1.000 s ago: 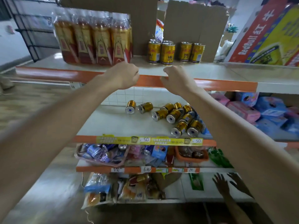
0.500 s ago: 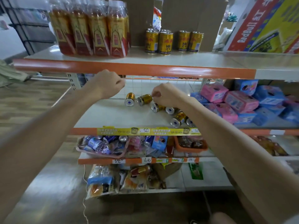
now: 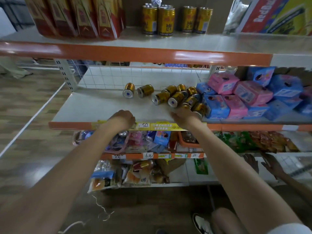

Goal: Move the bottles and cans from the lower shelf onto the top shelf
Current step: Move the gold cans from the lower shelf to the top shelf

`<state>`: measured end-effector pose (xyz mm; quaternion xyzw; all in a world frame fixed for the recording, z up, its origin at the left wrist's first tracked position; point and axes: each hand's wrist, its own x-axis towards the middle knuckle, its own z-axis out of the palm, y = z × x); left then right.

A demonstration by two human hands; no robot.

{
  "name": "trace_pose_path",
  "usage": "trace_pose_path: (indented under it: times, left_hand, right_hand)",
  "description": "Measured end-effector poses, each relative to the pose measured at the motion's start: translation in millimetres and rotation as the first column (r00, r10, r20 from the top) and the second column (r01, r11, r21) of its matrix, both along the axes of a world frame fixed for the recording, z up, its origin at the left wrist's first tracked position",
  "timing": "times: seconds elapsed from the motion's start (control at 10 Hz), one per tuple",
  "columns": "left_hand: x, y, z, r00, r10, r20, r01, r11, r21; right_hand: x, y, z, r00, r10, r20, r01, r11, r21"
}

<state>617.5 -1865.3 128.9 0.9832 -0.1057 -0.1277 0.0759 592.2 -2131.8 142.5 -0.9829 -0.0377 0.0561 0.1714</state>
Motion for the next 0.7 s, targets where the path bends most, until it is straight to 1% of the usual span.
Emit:
trace_pose_path:
  times: [0.1, 0.2, 0.3, 0.4, 0.5, 0.6, 0.7]
  left_hand:
    - [0.3, -9.1, -15.3, 0.999, -0.007, -0.053, 0.006, 1.0, -0.025]
    - [6.6, -23.5, -29.0, 0.998, -0.052, -0.043, 0.05, 0.997, -0.061]
    - [11.1, -35.1, -29.7, 0.997, -0.072, 0.001, 0.071, 0.994, -0.077]
    - [25.8, -40.5, -33.1, 0.999, -0.028, 0.043, 0.034, 0.989, -0.143]
    - [35.5, -39.9, -31.7, 0.999, -0.009, 0.048, 0.016, 0.988, -0.153]
    - [51.7, -38.7, -33.8, 0.991, 0.081, 0.104, -0.061, 0.982, -0.179]
    - [79.3, -50.7, -28.5, 0.988, 0.154, 0.025, -0.147, 0.973, -0.177]
  right_hand:
    - [-0.2, -14.2, -14.2, 0.999, -0.005, -0.035, 0.004, 0.999, -0.048]
    - [2.6, -38.8, -30.4, 0.997, -0.082, -0.01, 0.082, 0.996, -0.019]
    - [9.3, -54.1, -40.6, 0.995, -0.103, 0.013, 0.103, 0.994, 0.041]
    - [19.3, -65.8, -49.2, 0.992, -0.122, 0.024, 0.117, 0.984, 0.133]
    - [27.5, -68.1, -52.1, 0.988, -0.148, 0.031, 0.141, 0.975, 0.17]
    - [43.8, -65.1, -51.8, 0.969, -0.247, -0.023, 0.246, 0.943, 0.223]
    - [56.6, -59.5, -54.8, 0.955, -0.291, -0.056, 0.297, 0.93, 0.219]
